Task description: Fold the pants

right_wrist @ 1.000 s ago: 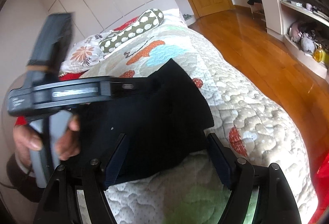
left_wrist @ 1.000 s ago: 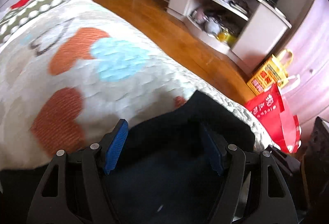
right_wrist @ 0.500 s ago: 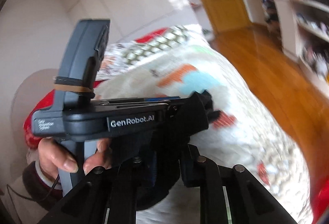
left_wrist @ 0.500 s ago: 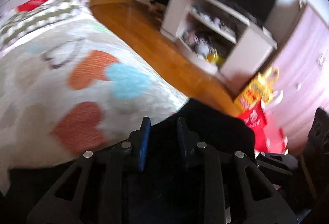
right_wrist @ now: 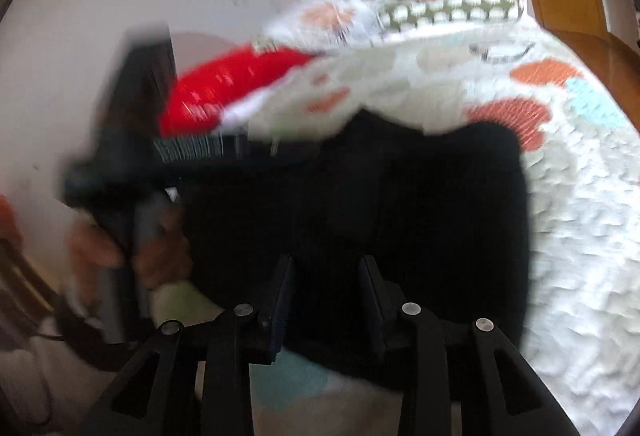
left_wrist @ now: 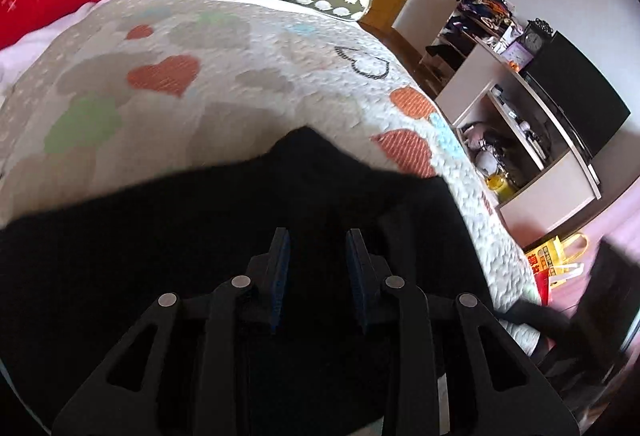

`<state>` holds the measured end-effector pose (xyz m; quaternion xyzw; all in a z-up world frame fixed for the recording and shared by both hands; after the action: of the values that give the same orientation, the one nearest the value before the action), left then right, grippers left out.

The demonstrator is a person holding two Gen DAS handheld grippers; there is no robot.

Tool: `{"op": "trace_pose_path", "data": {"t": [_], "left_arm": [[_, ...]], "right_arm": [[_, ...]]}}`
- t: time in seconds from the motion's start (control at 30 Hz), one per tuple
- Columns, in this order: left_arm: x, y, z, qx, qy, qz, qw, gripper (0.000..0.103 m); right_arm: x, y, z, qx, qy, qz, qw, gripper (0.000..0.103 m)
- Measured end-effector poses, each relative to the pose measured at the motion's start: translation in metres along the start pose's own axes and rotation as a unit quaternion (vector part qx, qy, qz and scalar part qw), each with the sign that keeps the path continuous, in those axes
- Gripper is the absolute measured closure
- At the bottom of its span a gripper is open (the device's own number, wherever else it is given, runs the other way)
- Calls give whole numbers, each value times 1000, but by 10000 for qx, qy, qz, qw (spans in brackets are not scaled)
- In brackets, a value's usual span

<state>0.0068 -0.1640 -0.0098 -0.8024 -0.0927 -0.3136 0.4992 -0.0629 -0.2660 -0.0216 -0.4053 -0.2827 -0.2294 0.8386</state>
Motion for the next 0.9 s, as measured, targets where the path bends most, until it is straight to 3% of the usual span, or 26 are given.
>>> {"op": "trace_pose_path", "data": {"t": [0.07,0.1,0.27,0.37,0.43,0.57,0.73,0.83,0.9], "left_arm": [[-7,1,-5,-53,-57,-6,10000,51],[-8,2,-9,-114,-62,-31,9999,49],[-16,22,-39,-170,36,103,9998,48],[-25,42,-43,349,84,275,9990,48],[-27,42,-46,534,156,182,9983,48],[-33,36,-53,512,251,245,9981,63],[-34,26,-37,678,90,168,9975,64],[-41,14,-26,799,-73,130,9967,64],[-46,8,-20,895,-95,115,9959,64]], "right_arm": [[11,-24,-14,-333,66,-435,9985,56],[15,-32,-25,-585,99,-592,9965,56],[10,-25,-45,-936,344,-501,9937,56],[8,-2,-53,-1432,58,-335,9891,56],[-3,12,-70,-1891,-51,-34,9819,56],[-7,6,-72,-1936,-134,-36,9810,56],[17,1,-55,-1738,-298,-302,9839,56],[28,13,-41,-1601,-525,-238,9854,56],[33,25,-34,-1518,-595,-189,9864,62]]}}
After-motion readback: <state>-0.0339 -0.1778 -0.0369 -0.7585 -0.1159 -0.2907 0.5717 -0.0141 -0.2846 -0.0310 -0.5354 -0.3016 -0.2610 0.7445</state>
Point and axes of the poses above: each gripper's, at about its wrist camera, not at the fingertips, and y roughly the way its jaws point, z to its left, x to its top, the point moved 9 cm from there along y, roughly the way its jaws point, and after that the axes turned 5 degrees about y, right-handed, at the moved point
